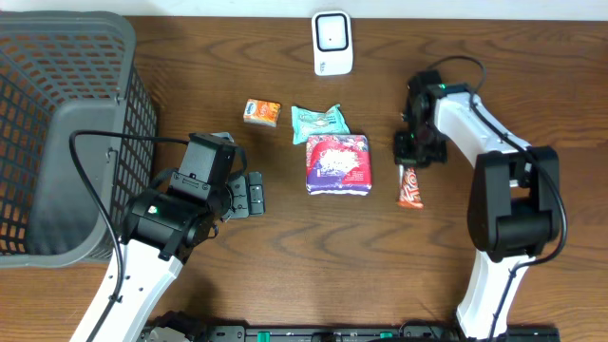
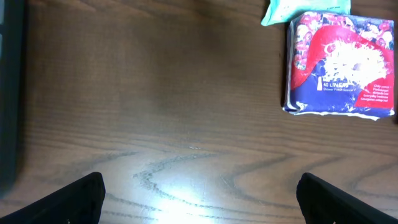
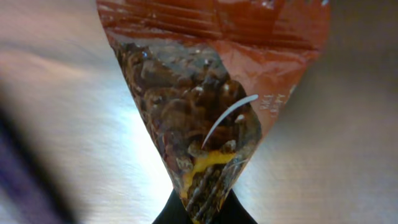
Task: Scan the item barcode
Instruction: 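Raise the orange bar up to the white scanner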
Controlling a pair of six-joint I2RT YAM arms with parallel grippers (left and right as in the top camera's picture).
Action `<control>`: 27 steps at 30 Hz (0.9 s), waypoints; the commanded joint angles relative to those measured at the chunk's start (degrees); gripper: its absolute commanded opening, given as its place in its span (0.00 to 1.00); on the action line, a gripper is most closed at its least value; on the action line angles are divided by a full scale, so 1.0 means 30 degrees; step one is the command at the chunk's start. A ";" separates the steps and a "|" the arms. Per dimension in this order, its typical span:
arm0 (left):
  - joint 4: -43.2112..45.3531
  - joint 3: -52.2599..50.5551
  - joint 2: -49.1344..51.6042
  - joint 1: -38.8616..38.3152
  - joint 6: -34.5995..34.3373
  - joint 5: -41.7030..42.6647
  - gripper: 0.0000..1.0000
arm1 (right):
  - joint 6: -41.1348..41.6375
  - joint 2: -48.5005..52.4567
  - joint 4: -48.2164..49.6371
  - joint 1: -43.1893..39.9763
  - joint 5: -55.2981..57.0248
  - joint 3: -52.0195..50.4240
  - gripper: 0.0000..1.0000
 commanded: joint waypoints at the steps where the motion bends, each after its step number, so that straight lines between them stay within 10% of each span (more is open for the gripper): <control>1: -0.0051 0.0022 0.0036 0.0087 0.0248 -0.0095 0.98 | 0.0379 0.0066 0.0226 0.0248 -0.0750 0.3235 0.01; 27: -0.0051 0.0022 0.0036 0.0087 0.0248 -0.0095 0.98 | 0.6229 0.2492 1.8447 0.3912 0.2936 0.6761 0.01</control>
